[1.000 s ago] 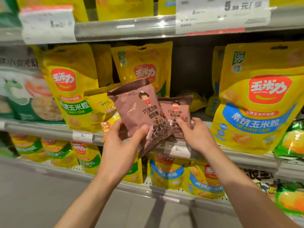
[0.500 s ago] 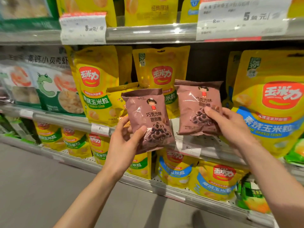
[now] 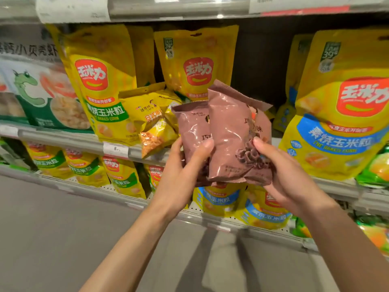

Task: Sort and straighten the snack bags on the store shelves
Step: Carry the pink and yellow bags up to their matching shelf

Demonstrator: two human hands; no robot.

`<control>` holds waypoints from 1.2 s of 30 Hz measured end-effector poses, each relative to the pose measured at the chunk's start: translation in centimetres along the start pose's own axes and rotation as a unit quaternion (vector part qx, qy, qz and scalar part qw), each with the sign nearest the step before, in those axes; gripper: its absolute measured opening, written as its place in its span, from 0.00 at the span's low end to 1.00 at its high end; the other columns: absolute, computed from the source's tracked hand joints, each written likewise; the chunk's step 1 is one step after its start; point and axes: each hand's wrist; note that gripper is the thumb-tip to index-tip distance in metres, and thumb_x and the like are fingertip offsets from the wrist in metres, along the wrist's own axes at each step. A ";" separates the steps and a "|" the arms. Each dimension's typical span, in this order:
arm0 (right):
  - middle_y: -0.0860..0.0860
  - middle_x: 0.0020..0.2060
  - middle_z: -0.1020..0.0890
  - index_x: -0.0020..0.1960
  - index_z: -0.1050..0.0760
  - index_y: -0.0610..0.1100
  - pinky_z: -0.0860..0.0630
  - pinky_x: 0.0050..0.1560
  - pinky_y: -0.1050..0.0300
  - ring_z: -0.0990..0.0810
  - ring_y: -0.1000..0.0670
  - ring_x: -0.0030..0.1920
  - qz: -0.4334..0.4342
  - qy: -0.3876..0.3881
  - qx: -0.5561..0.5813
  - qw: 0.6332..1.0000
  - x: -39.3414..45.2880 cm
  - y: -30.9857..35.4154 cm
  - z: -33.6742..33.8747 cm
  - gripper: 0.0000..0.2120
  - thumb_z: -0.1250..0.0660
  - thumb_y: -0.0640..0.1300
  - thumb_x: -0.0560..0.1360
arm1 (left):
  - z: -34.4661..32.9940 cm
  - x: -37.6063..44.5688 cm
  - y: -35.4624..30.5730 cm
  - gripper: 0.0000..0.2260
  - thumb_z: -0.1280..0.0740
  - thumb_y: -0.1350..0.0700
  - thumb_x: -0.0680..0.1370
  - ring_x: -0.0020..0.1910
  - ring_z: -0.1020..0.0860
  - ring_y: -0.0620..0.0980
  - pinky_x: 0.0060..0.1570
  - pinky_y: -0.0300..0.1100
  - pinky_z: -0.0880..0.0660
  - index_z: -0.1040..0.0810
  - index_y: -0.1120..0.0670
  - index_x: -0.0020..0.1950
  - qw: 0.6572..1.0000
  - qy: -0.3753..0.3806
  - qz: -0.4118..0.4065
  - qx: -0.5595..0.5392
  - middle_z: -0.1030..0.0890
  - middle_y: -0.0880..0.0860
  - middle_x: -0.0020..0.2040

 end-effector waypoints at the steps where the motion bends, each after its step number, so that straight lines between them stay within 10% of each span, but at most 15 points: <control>1: 0.42 0.57 0.14 0.65 0.20 0.41 0.17 0.54 0.49 0.14 0.44 0.56 -0.001 -0.008 -0.024 1.000 -0.1 0.2 0.0 0.21 0.32 0.49 0.75 | -0.6 -0.1 -0.3 0.27 0.29 0.41 0.68 0.50 0.17 0.31 0.45 0.25 0.24 0.26 0.45 0.66 1.000 0.011 0.014 0.005 0.15 0.33 0.49; 4: 0.50 0.46 0.11 0.55 0.18 0.47 0.17 0.40 0.56 0.12 0.50 0.44 -0.022 -0.041 -0.076 0.996 -0.7 1.5 -0.3 0.09 0.32 0.48 0.78 | -1.6 -0.5 -2.3 0.34 0.26 0.41 0.64 0.48 0.19 0.28 0.43 0.22 0.26 0.28 0.47 0.68 0.998 0.038 0.052 0.017 0.16 0.34 0.49; 7: 0.52 0.45 0.12 0.49 0.15 0.50 0.16 0.46 0.51 0.13 0.51 0.47 -0.032 -0.066 -0.091 0.993 -2.6 3.7 -0.6 0.09 0.26 0.52 0.71 | -2.0 -0.9 -5.0 0.41 0.19 0.37 0.63 0.53 0.18 0.31 0.50 0.27 0.24 0.29 0.48 0.72 0.991 0.061 0.113 0.032 0.16 0.40 0.58; 16: 0.56 0.48 0.12 0.61 0.20 0.48 0.17 0.45 0.56 0.13 0.54 0.49 -0.114 -0.103 -0.100 0.983 -13.6 18.3 -5.0 0.22 0.23 0.53 0.68 | -4.2 -7.3 -21.9 0.38 0.23 0.43 0.65 0.58 0.17 0.42 0.55 0.36 0.19 0.30 0.46 0.72 0.968 0.088 0.234 -0.002 0.15 0.44 0.58; 30: 0.56 0.50 0.13 0.58 0.22 0.48 0.21 0.55 0.60 0.15 0.53 0.56 -0.091 -0.093 -0.197 0.972 -21.8 46.0 -15.7 0.13 0.27 0.51 0.77 | -5.9 -12.3 -51.0 0.35 0.25 0.40 0.65 0.57 0.17 0.38 0.47 0.32 0.20 0.30 0.41 0.71 0.975 0.080 0.204 -0.032 0.16 0.37 0.58; 36: 0.61 0.52 0.14 0.61 0.21 0.55 0.21 0.57 0.60 0.16 0.58 0.56 -0.041 -0.098 -0.208 0.972 -18.4 53.0 -21.7 0.19 0.28 0.62 0.74 | -2.8 -6.9 -59.1 0.42 0.24 0.33 0.63 0.61 0.17 0.42 0.66 0.50 0.23 0.31 0.40 0.74 0.983 0.102 0.153 -0.013 0.16 0.39 0.61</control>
Point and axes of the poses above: each hand's wrist, its own x-axis towards the middle knuckle, its own z-axis out of the back of the hand, y = z × x
